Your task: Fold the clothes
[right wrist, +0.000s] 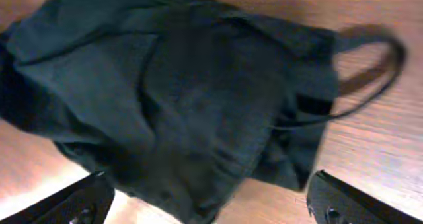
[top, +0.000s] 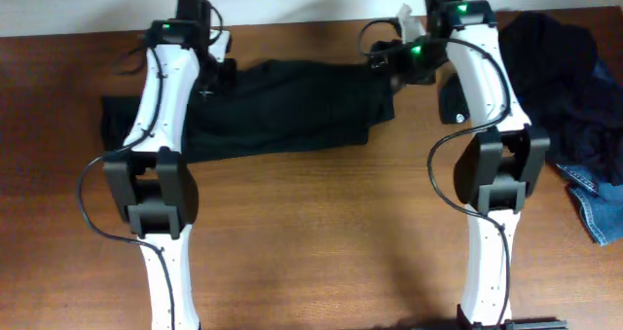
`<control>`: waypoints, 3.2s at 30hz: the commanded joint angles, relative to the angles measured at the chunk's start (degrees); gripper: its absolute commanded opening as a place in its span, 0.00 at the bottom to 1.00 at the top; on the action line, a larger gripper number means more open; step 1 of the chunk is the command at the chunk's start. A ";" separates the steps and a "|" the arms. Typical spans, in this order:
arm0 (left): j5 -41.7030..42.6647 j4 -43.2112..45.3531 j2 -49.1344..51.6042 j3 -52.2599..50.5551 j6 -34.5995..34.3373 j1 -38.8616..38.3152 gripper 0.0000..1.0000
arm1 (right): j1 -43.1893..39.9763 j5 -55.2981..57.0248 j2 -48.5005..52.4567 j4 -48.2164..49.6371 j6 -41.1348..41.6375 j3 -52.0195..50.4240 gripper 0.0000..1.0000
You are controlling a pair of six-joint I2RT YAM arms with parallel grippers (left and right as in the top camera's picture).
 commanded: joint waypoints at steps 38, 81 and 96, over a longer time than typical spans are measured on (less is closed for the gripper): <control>-8.04 -13.09 -1.86 16.48 3.96 -0.04 0.59 | 4.31 -16.28 8.48 18.64 -2.67 -17.46 0.69; 24.70 -4.28 -1.79 -4.26 -4.35 27.21 0.58 | -3.78 -12.63 5.11 10.12 -10.71 -17.33 0.92; 38.80 12.50 -2.69 -19.78 -3.87 32.37 0.57 | -3.78 -10.32 5.09 8.57 -11.08 -17.33 0.96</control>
